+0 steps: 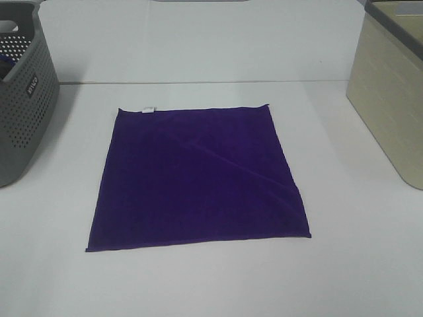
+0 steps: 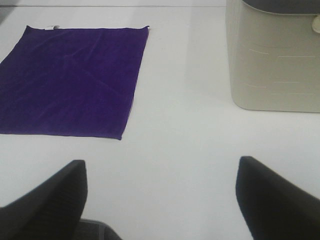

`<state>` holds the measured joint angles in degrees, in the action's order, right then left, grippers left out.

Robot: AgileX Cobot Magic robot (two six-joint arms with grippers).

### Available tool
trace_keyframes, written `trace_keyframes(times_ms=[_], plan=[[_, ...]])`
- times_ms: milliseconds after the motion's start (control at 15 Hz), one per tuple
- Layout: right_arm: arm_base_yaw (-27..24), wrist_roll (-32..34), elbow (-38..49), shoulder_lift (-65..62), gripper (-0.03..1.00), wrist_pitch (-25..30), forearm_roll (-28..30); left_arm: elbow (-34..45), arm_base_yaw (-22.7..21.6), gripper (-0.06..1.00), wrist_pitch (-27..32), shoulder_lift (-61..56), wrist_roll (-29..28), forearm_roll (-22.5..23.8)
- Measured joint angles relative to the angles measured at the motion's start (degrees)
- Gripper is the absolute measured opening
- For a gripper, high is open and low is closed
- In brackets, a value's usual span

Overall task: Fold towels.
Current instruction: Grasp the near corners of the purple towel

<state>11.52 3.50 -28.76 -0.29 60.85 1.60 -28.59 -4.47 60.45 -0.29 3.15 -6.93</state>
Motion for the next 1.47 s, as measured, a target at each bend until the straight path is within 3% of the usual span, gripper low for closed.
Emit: trace_keyframes(times_ms=[200, 467, 1467], plan=[[0.0, -1.0, 0.0, 0.0, 0.82, 0.0, 0.0, 0.0, 0.0, 0.99, 0.0, 0.0, 0.0, 0.0], [0.0, -1.4, 0.0, 0.0, 0.95, 0.0, 1.0, 0.0, 0.0, 0.99, 0.0, 0.0, 0.0, 0.0], [0.0, -1.4, 0.0, 0.0, 0.96, 0.0, 1.0, 0.0, 0.0, 0.99, 0.0, 0.0, 0.0, -0.2]])
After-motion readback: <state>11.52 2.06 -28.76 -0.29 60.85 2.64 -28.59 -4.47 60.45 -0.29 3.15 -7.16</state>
